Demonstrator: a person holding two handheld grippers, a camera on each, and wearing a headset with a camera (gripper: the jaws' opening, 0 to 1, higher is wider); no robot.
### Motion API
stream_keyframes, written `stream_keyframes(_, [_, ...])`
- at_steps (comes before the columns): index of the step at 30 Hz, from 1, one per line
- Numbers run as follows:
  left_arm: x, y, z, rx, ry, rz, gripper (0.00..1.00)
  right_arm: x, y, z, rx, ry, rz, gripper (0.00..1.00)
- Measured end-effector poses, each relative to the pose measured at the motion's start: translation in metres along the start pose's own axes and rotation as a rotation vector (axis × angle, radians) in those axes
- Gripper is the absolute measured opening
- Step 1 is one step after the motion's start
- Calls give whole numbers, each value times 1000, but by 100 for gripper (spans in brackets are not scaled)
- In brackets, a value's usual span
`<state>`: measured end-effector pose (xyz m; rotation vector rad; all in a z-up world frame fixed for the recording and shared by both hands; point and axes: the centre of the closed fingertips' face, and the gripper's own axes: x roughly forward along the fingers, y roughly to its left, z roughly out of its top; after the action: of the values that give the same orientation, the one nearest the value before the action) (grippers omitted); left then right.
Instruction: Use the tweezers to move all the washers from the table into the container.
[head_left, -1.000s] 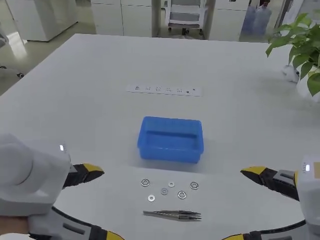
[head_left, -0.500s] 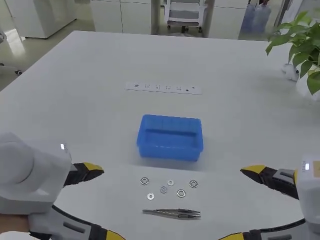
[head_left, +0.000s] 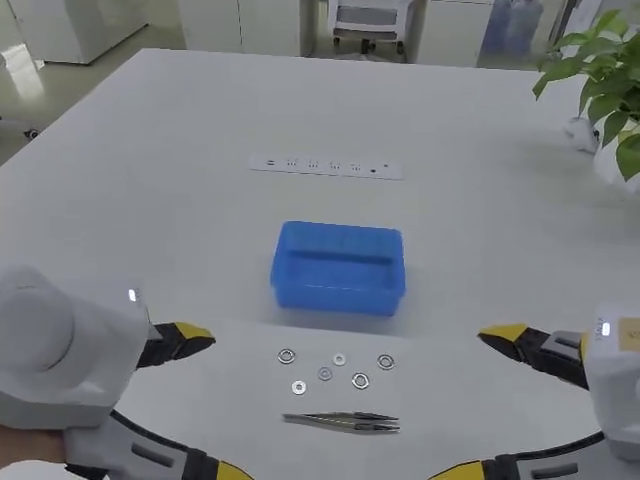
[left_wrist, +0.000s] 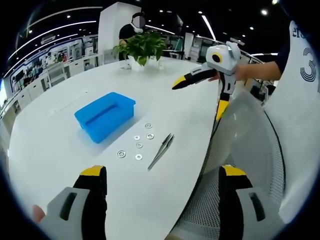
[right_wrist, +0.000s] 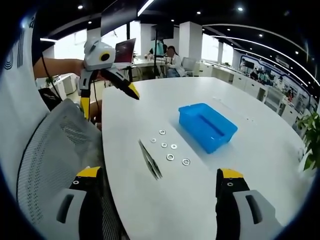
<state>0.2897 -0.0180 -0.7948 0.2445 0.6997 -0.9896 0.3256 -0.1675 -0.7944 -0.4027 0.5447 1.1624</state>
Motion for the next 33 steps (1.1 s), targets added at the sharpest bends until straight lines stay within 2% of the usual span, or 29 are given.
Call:
stream_keyframes(2, [5, -1, -3, -6, 15, -12, 96, 1, -1, -1, 0, 5, -1, 93])
stream_keyframes(5, [10, 3, -3, 6, 10, -3, 94, 4, -5, -2, 3, 13, -6, 89])
stream_keyframes(6, [11, 6, 0, 4, -14, 2, 94, 5, -5, -2, 4, 12, -5, 88])
stream_keyframes(8, [15, 11, 8, -42, -68, 9, 90, 9, -6, -2, 5, 16, 0, 87])
stream_keyframes(9, [17, 13, 8, -83, -76, 5, 89, 12, -5, -1, -1, 16, 6, 85])
stream_keyframes(11, [20, 19, 8, -81, -74, 7, 85, 16, -3, 0, -4, 17, 21, 81])
stream_keyframes(14, [28, 20, 3, -52, -39, -1, 80, 25, 1, 2, 10, 22, 54, 76])
stream_keyframes(15, [30, 20, 2, -49, -29, -5, 79, 29, 3, 0, 9, 39, 68, 75])
stream_keyframes(19, [40, 17, -6, -14, 14, -23, 78, 41, 6, -5, -27, 74, 97, 67])
stream_keyframes(22, [46, 19, -8, -15, 19, -30, 76, 50, 8, -5, -33, 76, 120, 64])
stream_keyframes(28, [59, 20, -15, -23, 42, -54, 65, 64, 10, -12, -37, 100, 150, 55])
stream_keyframes(30, [66, 22, -22, -49, 74, -58, 65, 73, 13, -17, -41, 133, 167, 52])
stream_keyframes(33, [72, 23, -29, -26, 99, -62, 63, 85, 14, -22, -82, 155, 179, 47])
